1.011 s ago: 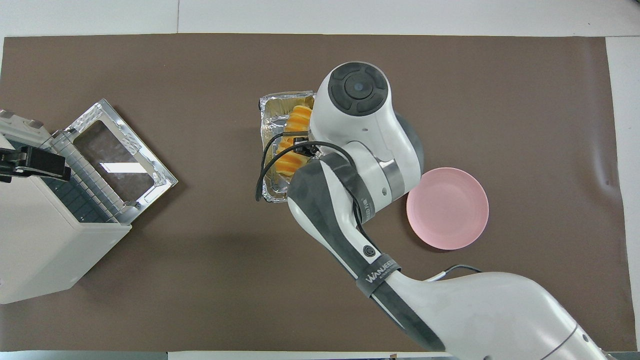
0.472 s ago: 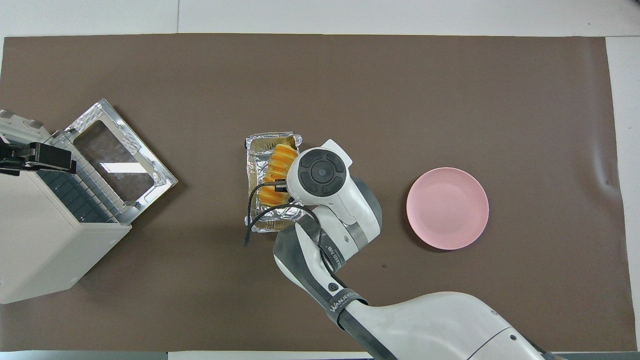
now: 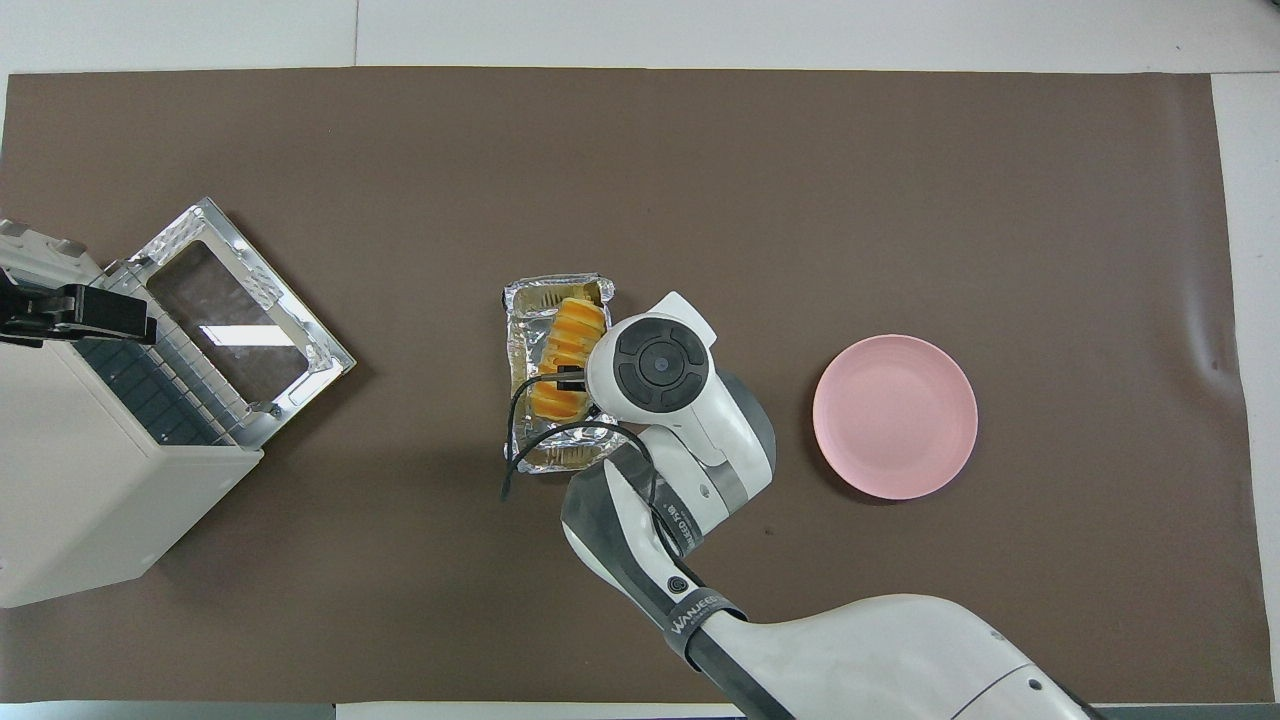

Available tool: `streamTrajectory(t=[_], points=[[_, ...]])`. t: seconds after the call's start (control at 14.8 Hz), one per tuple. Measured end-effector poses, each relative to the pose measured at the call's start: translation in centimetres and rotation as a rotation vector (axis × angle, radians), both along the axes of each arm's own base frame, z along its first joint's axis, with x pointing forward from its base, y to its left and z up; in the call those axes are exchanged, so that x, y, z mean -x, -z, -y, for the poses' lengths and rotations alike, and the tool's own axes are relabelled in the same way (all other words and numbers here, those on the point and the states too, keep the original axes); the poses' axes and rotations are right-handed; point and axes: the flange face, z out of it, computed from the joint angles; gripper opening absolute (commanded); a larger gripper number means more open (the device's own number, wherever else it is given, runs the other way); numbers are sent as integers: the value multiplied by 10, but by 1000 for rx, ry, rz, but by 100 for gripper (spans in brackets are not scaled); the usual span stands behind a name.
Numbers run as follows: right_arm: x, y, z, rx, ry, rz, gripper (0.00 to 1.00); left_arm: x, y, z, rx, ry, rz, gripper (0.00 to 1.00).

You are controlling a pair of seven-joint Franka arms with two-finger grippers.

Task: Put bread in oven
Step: 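Push the foil tray with the right gripper toward the toaster oven, then withdraw the right gripper while the left gripper reaches toward the tray, then grasp the foil tray edge with the left gripper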

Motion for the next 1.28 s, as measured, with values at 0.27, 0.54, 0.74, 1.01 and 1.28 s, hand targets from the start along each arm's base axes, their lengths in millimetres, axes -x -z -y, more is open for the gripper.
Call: streamTrajectory(t=[0.27, 0.54, 0.74, 1.01, 1.28], points=[[-5, -27, 5, 23, 41, -43, 100, -5, -2, 2, 2, 3, 48, 100], [-47, -110, 59, 32, 128, -69, 100, -11, 12, 27, 3, 23, 47, 100], [-69, -150, 113, 24, 146, -51, 100, -21, 30, 66, 10, 15, 62, 100], [-91, -172, 194, 43, 26, -34, 100, -31, 80, 156, 23, -41, 55, 100], [-104, -191, 288, 60, -116, -27, 100, -24, 138, 258, 36, -74, 45, 100]])
